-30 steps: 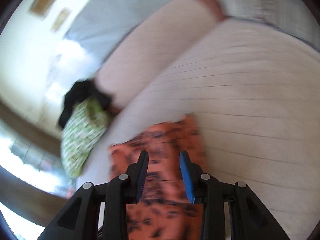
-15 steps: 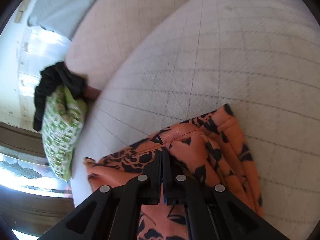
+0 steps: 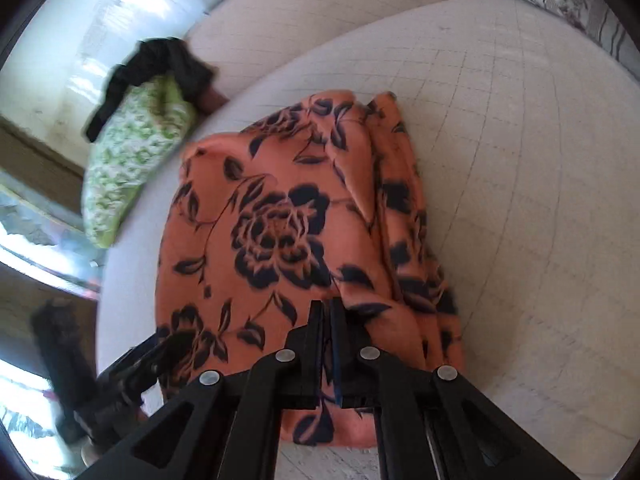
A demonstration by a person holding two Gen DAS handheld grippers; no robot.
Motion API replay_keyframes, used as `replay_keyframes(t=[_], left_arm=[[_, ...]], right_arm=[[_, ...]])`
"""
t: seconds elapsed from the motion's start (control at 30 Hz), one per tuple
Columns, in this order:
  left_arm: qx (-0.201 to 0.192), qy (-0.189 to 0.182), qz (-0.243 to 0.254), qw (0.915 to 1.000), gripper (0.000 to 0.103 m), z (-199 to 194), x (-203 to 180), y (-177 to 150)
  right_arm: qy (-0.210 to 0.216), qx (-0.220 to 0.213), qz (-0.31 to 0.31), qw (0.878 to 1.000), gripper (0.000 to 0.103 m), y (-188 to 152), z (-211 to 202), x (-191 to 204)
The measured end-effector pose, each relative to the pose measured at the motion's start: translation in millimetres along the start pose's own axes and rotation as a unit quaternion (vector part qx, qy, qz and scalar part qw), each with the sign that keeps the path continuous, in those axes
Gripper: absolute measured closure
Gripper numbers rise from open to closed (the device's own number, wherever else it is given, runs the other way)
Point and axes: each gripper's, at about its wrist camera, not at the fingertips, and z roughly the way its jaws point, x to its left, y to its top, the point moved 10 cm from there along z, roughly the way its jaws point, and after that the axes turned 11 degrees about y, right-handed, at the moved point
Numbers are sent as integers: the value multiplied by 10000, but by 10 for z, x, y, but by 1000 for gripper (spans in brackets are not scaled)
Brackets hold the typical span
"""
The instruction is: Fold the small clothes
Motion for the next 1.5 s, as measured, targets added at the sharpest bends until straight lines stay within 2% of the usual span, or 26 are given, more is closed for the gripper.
replay_keyframes(t=[0.1, 0.27, 0.37, 0.47, 0.57, 0.63, 0.67, 0.73, 0.77, 0.9, 1.03, 1.13, 1.2, 1.27, 1.37, 1.5], left_arm=[[-183, 242, 184, 9994, 9, -68, -6, 16], [-205, 307, 208, 9991, 6, -84, 7, 3], [-180, 308, 88, 9993, 0, -57, 59, -42], [-221, 345, 142, 9991, 0, -30, 51, -58], [-247, 382, 228, 9987, 0, -13, 56, -88], [-245, 428, 239, 9985, 0, 13, 51, -86], [-249, 433, 255, 9984, 0, 20, 35, -88], [-263, 461, 358, 9979, 0, 21, 9, -100], [-271, 462, 362, 9979, 0, 24, -8, -98], [-244, 475, 259, 9982, 0, 29, -3, -103], [-300, 558, 231, 9977, 0, 24, -59, -118], [-312, 614, 181, 9975, 0, 1, -70, -140], [-342, 659, 164, 9971, 0, -9, -79, -150], [-356, 699, 180, 9968, 0, -17, -90, -155], [-420, 743, 202, 9961, 0, -24, -103, -144], [-459, 762, 217, 9958, 0, -17, -125, -133]], right_arm=[[-241, 226, 73, 9994, 95, 69, -88, 81], [-129, 365, -360, 9986, 95, 420, 151, 638], [302, 544, -630, 9961, 95, 655, 496, 1060], [609, 807, -656, 9927, 95, 861, 921, 1276], [465, 863, -613, 9933, 94, 1027, 1320, 1235], [174, 1026, -539, 9931, 98, 1079, 1618, 1024], [264, 1123, -252, 9930, 100, 1060, 1735, 868], [784, 971, 337, 9916, 101, 1106, 1695, 782], [877, 962, 508, 9902, 101, 1107, 1633, 754], [717, 600, 216, 9954, 95, 1076, 1222, 733], [1155, 64, 362, 9926, 95, 1027, 690, 717], [925, -198, 314, 9950, 95, 873, 366, 602], [541, -350, 271, 9976, 95, 737, 227, 434], [11, -273, 257, 9993, 97, 567, 249, 193], [279, -529, 345, 9976, 97, 491, 279, 111], [351, -427, 340, 9979, 97, 529, 288, 86]])
